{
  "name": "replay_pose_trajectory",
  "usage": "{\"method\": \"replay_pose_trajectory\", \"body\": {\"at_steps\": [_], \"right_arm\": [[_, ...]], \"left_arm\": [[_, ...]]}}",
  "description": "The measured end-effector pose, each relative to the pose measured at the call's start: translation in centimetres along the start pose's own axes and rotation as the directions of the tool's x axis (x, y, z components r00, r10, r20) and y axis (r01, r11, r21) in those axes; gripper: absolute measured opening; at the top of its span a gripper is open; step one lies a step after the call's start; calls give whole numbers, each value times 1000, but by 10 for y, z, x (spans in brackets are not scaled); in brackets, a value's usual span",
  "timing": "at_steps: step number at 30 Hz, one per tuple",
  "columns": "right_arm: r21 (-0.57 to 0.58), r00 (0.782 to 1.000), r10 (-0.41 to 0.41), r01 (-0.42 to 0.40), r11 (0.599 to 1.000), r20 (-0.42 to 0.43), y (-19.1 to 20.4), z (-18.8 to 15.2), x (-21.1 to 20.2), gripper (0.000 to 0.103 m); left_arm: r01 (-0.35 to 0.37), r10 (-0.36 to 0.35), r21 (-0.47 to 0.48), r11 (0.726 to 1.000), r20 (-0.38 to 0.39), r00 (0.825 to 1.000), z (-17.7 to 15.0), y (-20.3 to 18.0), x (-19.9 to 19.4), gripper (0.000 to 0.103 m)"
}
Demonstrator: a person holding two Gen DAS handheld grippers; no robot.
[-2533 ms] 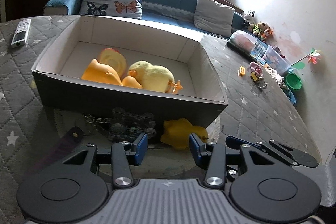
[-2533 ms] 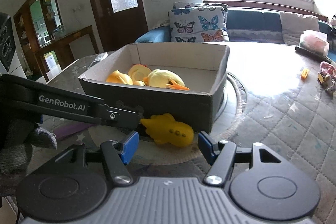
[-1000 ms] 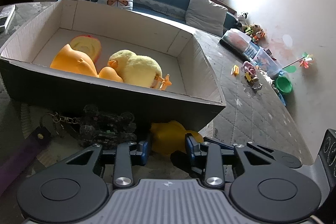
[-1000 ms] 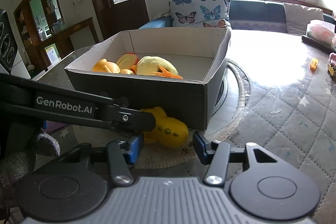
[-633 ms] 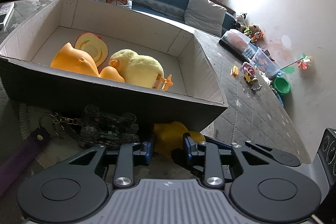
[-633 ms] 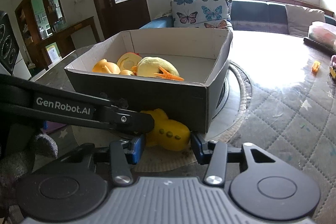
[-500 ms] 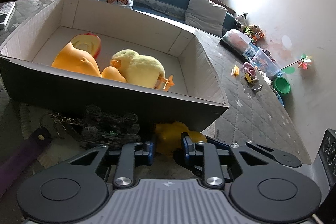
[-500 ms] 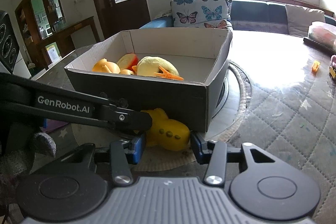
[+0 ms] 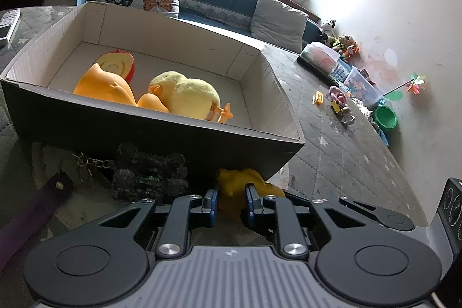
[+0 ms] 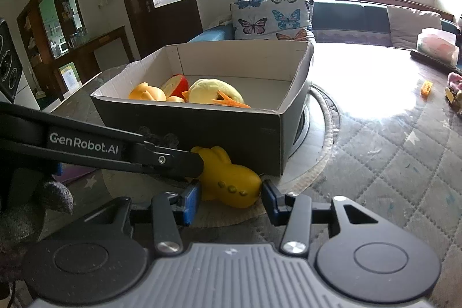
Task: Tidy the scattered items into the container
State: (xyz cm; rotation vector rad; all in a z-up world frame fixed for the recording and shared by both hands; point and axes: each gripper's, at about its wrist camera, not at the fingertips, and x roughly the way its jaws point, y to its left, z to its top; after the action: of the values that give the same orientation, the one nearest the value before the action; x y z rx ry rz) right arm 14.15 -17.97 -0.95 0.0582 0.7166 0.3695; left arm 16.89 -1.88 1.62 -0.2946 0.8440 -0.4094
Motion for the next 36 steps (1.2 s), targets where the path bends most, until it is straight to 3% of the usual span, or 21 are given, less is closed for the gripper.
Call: {"method": "replay_pose_trajectory", "body": {"at_steps": [18,36], "right_arm": [[-28,999,-3,5,1000,52,18,11,-26,46],[-53,993,-2,8,999,120,27,45,-31,46]], "left_arm": [[-4,3,18,1000,57,998,3,-10,-33,21],[-21,17,34,999,125,992,36,-14,-50,21]]}}
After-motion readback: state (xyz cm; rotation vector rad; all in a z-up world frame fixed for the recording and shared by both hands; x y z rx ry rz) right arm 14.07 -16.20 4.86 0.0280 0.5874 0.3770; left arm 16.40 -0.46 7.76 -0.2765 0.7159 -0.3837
